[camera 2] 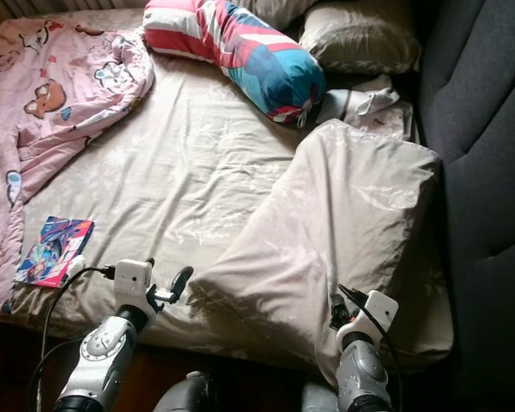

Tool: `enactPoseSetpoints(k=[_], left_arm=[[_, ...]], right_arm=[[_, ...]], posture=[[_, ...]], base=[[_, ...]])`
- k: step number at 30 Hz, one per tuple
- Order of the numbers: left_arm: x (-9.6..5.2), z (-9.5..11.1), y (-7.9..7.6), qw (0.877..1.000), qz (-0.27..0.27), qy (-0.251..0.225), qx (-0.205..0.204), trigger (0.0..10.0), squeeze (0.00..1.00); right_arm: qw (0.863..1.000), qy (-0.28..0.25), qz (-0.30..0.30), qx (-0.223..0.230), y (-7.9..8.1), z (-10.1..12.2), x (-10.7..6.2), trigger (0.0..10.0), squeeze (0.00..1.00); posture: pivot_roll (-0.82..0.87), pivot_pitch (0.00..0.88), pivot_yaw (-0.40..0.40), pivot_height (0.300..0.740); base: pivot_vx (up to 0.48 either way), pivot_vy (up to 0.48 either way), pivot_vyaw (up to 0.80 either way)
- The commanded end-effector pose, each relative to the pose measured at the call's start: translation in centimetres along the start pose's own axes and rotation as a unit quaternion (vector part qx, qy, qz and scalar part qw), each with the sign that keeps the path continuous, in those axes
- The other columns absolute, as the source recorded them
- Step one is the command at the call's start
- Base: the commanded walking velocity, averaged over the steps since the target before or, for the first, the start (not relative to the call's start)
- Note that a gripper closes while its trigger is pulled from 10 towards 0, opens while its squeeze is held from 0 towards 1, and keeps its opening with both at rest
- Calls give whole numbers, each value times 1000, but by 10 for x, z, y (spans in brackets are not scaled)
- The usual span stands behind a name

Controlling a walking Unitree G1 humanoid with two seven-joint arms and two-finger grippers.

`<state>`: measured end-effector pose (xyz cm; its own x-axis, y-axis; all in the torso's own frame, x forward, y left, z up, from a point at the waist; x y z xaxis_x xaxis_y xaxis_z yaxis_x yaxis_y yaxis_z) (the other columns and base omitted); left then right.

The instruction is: Clean up the room

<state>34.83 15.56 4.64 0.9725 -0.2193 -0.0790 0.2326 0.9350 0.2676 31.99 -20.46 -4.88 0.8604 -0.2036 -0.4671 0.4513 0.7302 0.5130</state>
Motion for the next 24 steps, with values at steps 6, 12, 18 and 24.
enactPoseSetpoints(k=[6, 12, 18, 24], left_arm=[[-12, -10, 0, 1000, -17, 21, 13, 10000, 0], [-15, -6, -1, 999, -24, 19, 17, 10000, 0], [-21, -5, 4, 999, -26, 22, 24, 10000, 0], [-26, -4, 6, 999, -27, 27, 27, 10000, 0]], right_arm=[[998, 39, -56, 12, -24, -22, -8, 10000, 0], [994, 83, -76, 15, -29, -45, -15, 10000, 0], [988, 124, -87, 1, -33, -65, -23, 10000, 0], [984, 144, -104, -21, -41, -73, -27, 0, 0]], posture=[[-33, 310, 166, 700], [-12, 322, 182, 700], [8, 330, 193, 700], [19, 333, 200, 700]], base=[[0, 0, 0], [0, 0, 0], [0, 0, 0], [0, 0, 0]])
Point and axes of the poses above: a point about 5 cm out from each wrist's last joint towards the gripper, its own x axis pointing out of the wrist towards the gripper, its own z axis along the axis of the wrist's last joint, y = z × x, the point moved 6 cm from there along x, pointing out of the wrist towards the gripper, and after that the axes turned 15 degrees about x, right-handed, at the moved point
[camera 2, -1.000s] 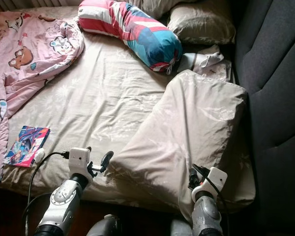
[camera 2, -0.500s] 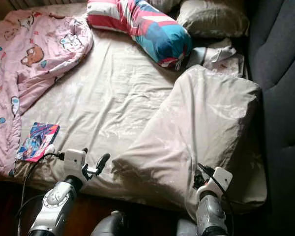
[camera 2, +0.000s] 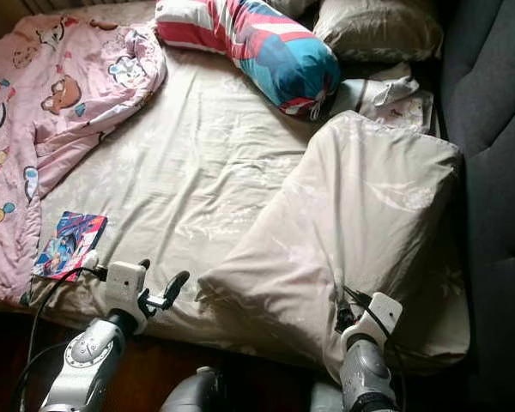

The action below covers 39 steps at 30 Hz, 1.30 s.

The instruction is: Clean up the room

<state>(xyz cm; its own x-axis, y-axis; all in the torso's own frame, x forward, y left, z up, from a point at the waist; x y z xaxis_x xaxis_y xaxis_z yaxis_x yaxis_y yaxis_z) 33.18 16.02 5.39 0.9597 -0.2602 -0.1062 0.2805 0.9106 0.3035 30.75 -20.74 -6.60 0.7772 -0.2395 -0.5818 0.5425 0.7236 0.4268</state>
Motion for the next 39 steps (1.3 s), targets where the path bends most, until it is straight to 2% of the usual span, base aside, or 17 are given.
enactPoseSetpoints(k=[1, 17, 23, 29, 36, 39], left_arm=[[-8, -10, 3, 1000, -3, 21, 5, 10000, 0], [-6, -8, 0, 1000, -10, 27, 4, 10000, 0], [-5, -9, -1, 1000, -9, 27, 4, 10000, 0], [-1, -8, -3, 1000, -9, 26, 2, 10000, 0], [2, -8, -3, 1000, -6, 26, -1, 10000, 0], [4, -7, -3, 1000, -3, 26, -3, 10000, 0]], right_arm=[[993, 106, -43, -12, -25, -62, -17, 0, 0], [995, 87, -47, -23, -25, -53, -14, 0, 0], [995, 75, -59, -28, -35, -46, -14, 0, 0], [994, 65, -61, -58, -37, -39, -13, 0, 0], [994, 26, -81, -65, -39, -14, -6, 0, 0], [987, -46, -103, -111, -36, 26, 0, 0, 0]], posture=[[18, 334, 203, 700], [3, 306, 203, 700], [-12, 281, 194, 700], [-25, 274, 187, 700], [-33, 283, 182, 700], [-39, 283, 178, 700]], base=[[0, 0, 0], [0, 0, 0], [0, 0, 0], [0, 0, 0], [0, 0, 0], [0, 0, 0]])
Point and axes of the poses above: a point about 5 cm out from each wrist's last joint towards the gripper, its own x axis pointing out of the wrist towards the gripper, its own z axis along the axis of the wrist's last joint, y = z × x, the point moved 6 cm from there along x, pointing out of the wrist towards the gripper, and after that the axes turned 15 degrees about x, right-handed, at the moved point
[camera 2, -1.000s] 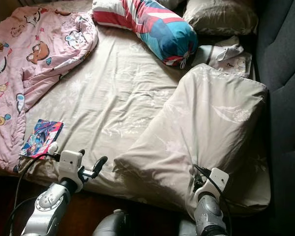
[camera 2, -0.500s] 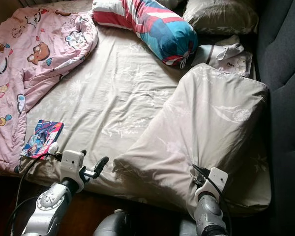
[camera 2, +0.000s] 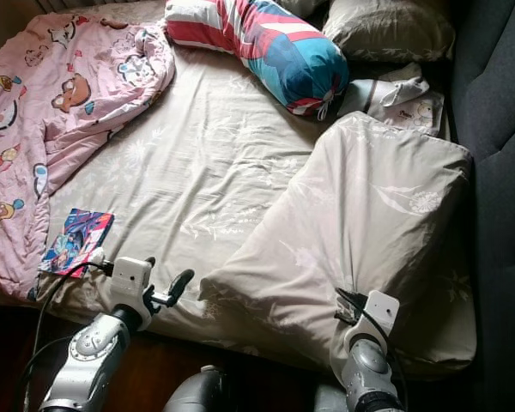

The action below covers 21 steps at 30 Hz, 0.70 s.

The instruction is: Clean up the room

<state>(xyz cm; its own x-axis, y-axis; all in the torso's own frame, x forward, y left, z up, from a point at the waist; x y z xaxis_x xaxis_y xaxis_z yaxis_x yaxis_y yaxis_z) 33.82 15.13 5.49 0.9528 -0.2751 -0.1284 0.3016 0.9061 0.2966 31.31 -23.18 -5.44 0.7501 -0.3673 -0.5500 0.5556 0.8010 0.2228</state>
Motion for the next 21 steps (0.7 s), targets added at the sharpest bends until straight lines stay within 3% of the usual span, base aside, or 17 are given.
enactPoseSetpoints(k=[1, 3, 4, 6, 9, 12, 13, 16, 18, 21], left_arm=[[-4, -11, 3, 1000, 9, 18, -1, 10000, 0], [-4, -11, 3, 1000, 9, 17, -2, 10000, 0], [-3, -11, 3, 1000, 9, 17, -2, 10000, 0], [-2, -11, 3, 1000, 10, 16, -3, 10000, 0], [1, -11, 3, 1000, 11, 16, -4, 10000, 0], [1, -10, 3, 1000, 11, 15, -5, 10000, 0], [2, -10, 3, 1000, 12, 14, -6, 10000, 0], [3, -10, 3, 1000, 12, 13, -7, 10000, 0], [3, -10, 2, 1000, 12, 13, -7, 10000, 0], [4, -10, 1, 1000, 11, 13, -8, 10000, 0]], right_arm=[[998, -7, -54, -19, -26, 1, 0, 0, 0], [998, -23, -59, -20, -26, 10, 1, 0, 0], [995, -61, -65, -41, -24, 32, 4, 0, 0], [991, -100, -73, -57, -22, 55, 6, 0, 0], [975, -179, -99, -88, -24, 105, 5, 0, 0], [967, -204, -116, -100, -28, 122, 4, 0, 0], [957, -232, -135, -111, -34, 142, 1, 0, 0], [947, -255, -152, -126, -38, 158, -2, 0, 0], [922, -305, -193, -140, -51, 192, -13, 0, 0], [909, -324, -220, -140, -60, 207, -21, 0, 0]], posture=[[-39, 283, 178, 700], [-44, 284, 178, 700], [-47, 284, 176, 700], [-54, 282, 174, 700], [-61, 280, 169, 700], [-62, 279, 169, 700], [-67, 280, 167, 700], [-69, 279, 166, 700], [-71, 278, 165, 700], [-78, 278, 167, 700]], base=[[0, 0, 0], [0, 0, 0], [0, 0, 0], [0, 0, 0], [0, 0, 0], [0, 0, 0], [0, 0, 0], [0, 0, 0], [0, 0, 0], [0, 0, 0]])
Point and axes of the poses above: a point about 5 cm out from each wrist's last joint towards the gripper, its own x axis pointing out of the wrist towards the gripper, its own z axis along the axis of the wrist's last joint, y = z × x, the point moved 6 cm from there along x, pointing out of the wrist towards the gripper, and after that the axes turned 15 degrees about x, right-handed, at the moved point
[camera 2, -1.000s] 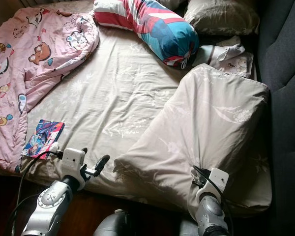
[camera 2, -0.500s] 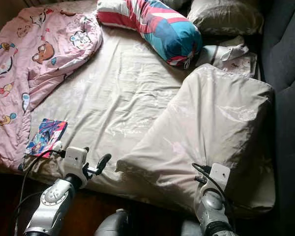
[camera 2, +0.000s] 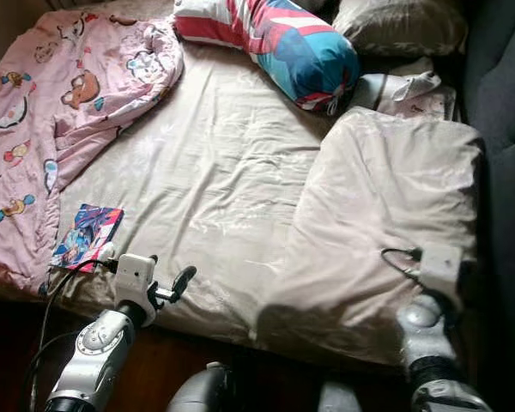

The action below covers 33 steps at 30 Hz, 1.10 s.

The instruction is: Clean up the room

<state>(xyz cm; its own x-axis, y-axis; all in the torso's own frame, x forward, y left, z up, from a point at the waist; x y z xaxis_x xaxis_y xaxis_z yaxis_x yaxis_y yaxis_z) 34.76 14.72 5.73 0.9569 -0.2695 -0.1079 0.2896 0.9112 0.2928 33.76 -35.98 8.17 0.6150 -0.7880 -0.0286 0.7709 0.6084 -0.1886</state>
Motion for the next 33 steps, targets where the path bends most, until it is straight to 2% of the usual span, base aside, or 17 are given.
enactPoseSetpoints(k=[1, 5, 7, 8, 9, 12, 13, 14, 24, 26, 27, 28, 29, 30, 31, 32, 33], left_arm=[[-6, -14, 1, 1000, 4, 21, -5, 10000, 0], [-5, -14, 0, 1000, 2, 21, -6, 10000, 0], [-4, -14, -1, 1000, 1, 20, -6, 10000, 0], [-4, -14, -1, 1000, 1, 19, -5, 10000, 0], [-4, -14, -1, 1000, 0, 19, -5, 10000, 0], [-3, -13, 0, 1000, -1, 19, -4, 10000, 0], [-3, -13, 0, 1000, 0, 19, -3, 10000, 0], [-3, -13, 0, 1000, 0, 19, -3, 10000, 0], [-1, -14, -2, 1000, -3, 19, -4, 10000, 0], [0, -14, -3, 1000, -4, 18, -5, 10000, 0], [0, -14, -3, 1000, -4, 18, -6, 10000, 0], [0, -14, -3, 1000, -4, 18, -6, 10000, 0], [1, -15, -3, 1000, -2, 19, -8, 10000, 0], [1, -16, -2, 1000, 2, 21, -11, 10000, 0], [1, -16, -1, 1000, 6, 21, -16, 10000, 0], [1, -16, -1, 1000, 6, 21, -16, 10000, 0], [2, -17, 2, 999, 20, 23, -30, 10000, 0]], right_arm=[[998, -51, -36, 11, -15, 31, 9, 0, 0], [997, -66, -42, -7, -17, 38, 10, 0, 0], [997, -57, -42, -5, -17, 36, 9, 0, 0], [998, -52, -39, -7, -15, 34, 8, 3137, 0], [998, -47, -33, -4, -11, 30, 5, 10000, 0], [999, -44, -26, 3, -7, 29, 2, 10000, 0], [999, -44, -22, 7, -5, 28, 0, 10000, 247], [999, -44, -16, 17, -2, 29, -2, 10000, 1000], [998, -21, 31, 44, 18, 24, -11, 10000, 1000], [995, -18, 65, 74, 30, 25, -15, 10000, 1000], [985, -15, 128, 118, 52, 29, -23, 10000, 1000], [985, -15, 128, 118, 52, 29, -23, 10000, 1000], [966, 4, 191, 177, 74, 29, -37, 10000, 0], [942, 43, 231, 237, 91, 22, -51, 10000, 0], [935, 57, 240, 254, 95, 17, -56, 10000, 0], [935, 57, 240, 254, 95, 17, -56, 10000, 0], [932, 69, 262, 239, 101, 3, -68, 10000, 0]], posture=[[-78, 278, 167, 700], [-82, 279, 170, 700], [-82, 278, 170, 700], [-79, 276, 172, 700], [-78, 276, 173, 700], [-75, 275, 175, 700], [-75, 275, 175, 700], [-75, 275, 175, 700], [-79, 265, 170, 700], [-79, 265, 169, 700], [-85, 260, 166, 700], [-85, 260, 166, 700], [-89, 255, 162, 700], [-90, 254, 161, 700], [-91, 249, 158, 700], [-91, 249, 158, 700], [-88, 244, 151, 700]], base=[[0, 0, 0], [0, 0, 0], [0, 0, 0], [0, 0, 0], [0, 0, 0], [0, 0, 0], [0, 0, 0], [0, 0, 0], [0, 0, 0], [0, 0, 0], [0, 0, 0], [0, 0, 0], [0, 0, 0], [0, 0, 0], [0, 0, 0], [0, 0, 0], [0, 0, 0]])
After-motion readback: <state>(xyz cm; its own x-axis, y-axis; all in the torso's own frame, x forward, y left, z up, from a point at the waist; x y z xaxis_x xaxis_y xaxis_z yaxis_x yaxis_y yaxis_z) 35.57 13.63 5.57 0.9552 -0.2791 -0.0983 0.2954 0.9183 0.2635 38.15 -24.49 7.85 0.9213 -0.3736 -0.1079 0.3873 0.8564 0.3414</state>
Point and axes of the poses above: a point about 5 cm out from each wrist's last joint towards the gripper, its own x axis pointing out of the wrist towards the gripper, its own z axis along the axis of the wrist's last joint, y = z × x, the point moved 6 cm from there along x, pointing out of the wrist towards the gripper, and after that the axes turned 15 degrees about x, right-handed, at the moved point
